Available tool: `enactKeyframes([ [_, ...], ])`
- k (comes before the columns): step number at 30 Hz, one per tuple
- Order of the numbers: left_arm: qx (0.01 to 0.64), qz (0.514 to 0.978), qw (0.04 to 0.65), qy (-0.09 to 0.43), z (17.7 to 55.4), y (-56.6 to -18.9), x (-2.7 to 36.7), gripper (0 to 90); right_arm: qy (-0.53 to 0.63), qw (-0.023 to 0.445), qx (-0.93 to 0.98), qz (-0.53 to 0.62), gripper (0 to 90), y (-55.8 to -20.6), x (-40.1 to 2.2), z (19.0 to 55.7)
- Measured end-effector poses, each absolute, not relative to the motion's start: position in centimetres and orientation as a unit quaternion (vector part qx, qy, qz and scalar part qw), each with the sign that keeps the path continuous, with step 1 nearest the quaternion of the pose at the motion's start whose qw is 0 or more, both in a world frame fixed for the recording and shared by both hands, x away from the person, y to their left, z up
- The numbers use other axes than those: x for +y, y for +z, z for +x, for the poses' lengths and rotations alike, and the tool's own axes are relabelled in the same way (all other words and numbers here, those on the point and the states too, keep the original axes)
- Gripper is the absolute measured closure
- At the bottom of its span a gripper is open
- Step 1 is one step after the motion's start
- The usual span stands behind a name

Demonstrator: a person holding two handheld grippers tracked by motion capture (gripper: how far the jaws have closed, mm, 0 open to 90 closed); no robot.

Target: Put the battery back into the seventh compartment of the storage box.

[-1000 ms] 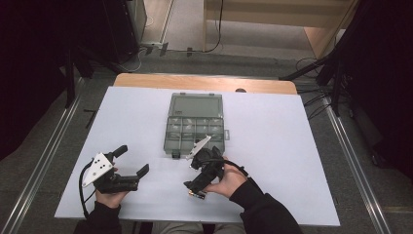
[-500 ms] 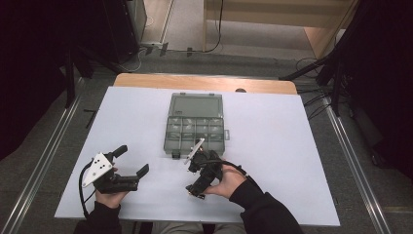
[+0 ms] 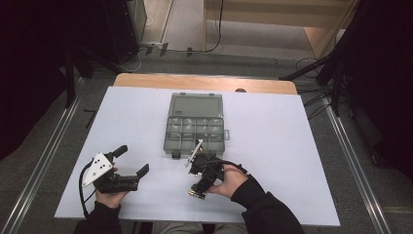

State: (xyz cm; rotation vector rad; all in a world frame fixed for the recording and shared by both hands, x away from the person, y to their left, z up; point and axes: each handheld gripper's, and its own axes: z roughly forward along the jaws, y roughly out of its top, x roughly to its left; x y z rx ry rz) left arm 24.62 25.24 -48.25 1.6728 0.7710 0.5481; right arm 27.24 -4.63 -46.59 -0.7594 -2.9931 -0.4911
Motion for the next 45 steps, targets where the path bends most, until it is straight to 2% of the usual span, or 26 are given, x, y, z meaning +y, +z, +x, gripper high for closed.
enactKeyframes([
  [8, 0.328, 0.714, 0.573, 0.233, 24.6, -48.2, 25.3, 0.0, -0.137, 0.009, -0.961, -0.239, 47.7, -47.2, -4.4, 27.4],
  [12, 0.327, 0.715, 0.574, 0.229, 24.6, -48.3, 25.2, 0.0, -0.128, 0.017, -0.962, -0.239, 64.1, -47.2, -4.4, 27.4],
  [15, 0.327, 0.714, 0.575, 0.228, 24.6, -48.3, 25.2, 0.0, -0.116, 0.033, -0.963, -0.241, 72.6, -47.4, -4.4, 27.4],
  [17, 0.327, 0.714, 0.575, 0.229, 24.6, -48.3, 25.2, 0.0, -0.106, 0.023, -0.965, -0.241, 77.0, -47.5, -4.3, 27.2],
  [45, 0.327, 0.713, 0.575, 0.232, 24.5, -48.2, 25.2, 0.0, -0.159, 0.004, -0.949, -0.27, 78.2, -46.0, -3.8, 26.7],
])
